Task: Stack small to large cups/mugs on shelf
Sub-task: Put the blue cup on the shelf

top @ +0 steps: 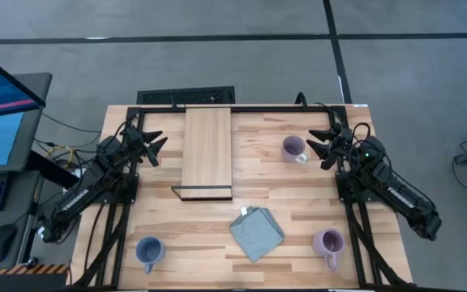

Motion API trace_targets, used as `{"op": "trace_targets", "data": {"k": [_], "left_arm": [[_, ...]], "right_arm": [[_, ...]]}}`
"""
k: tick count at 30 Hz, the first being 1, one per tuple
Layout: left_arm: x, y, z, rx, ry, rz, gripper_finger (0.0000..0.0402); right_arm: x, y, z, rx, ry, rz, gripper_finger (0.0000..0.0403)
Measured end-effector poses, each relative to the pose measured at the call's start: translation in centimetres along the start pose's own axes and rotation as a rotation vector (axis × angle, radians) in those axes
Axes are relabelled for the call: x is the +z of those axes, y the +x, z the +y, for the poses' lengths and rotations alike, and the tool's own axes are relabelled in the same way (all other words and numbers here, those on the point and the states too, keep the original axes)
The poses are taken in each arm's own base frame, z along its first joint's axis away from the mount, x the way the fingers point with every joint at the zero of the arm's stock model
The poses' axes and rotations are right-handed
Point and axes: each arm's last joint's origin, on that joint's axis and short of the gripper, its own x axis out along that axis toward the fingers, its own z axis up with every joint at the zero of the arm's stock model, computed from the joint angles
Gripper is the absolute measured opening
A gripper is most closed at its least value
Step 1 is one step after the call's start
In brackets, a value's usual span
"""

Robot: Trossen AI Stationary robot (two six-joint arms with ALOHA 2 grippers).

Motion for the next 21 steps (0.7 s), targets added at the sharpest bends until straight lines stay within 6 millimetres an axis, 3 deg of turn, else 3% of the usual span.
{"op": "trace_targets", "data": {"k": [21], "left_arm": [[0.0,0.0,0.0,0.001,0.0,0.0,0.0174]], "right_arm": [[0.02,0.0,0.01,0.002,-0.01,-0.001,0.026]]}}
